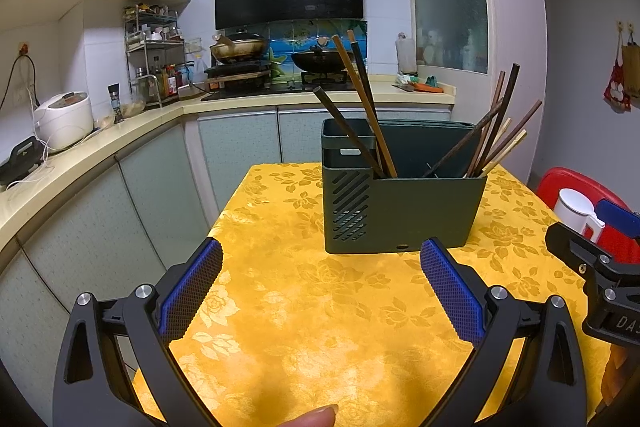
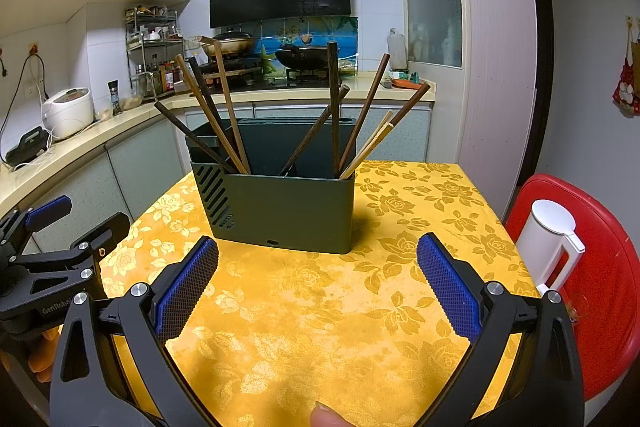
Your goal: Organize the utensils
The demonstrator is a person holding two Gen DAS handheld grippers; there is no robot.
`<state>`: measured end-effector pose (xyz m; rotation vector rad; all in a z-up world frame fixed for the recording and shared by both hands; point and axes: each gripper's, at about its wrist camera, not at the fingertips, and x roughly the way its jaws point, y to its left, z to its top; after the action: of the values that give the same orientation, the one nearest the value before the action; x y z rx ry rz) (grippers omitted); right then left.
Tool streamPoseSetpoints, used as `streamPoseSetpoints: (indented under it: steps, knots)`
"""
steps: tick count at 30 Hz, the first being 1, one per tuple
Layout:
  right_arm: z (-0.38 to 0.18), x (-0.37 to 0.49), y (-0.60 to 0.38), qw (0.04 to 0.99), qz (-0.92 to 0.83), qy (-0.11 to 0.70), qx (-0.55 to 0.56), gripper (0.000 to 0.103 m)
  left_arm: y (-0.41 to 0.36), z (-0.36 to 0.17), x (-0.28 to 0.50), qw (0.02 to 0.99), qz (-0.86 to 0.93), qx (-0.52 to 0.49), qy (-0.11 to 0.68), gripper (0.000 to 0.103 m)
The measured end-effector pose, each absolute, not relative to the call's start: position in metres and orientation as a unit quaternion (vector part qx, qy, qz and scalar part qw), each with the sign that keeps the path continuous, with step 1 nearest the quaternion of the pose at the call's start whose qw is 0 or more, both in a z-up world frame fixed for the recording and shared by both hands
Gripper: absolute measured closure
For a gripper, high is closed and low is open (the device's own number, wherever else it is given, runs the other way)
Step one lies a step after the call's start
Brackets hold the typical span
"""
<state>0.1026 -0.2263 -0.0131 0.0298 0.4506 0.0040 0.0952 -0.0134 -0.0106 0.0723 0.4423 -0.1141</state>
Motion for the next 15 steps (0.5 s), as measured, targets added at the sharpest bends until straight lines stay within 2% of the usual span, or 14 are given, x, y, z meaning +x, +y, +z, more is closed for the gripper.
streamPoseSetpoints:
  steps: [15]
  knots:
    - [-0.0131,0.1026,-0.2262,0.975,0.002,0.223,0.014,0.007,-0.0147,-0.0087,0.0943,0.974,-0.053,0.038,0.216,0.007]
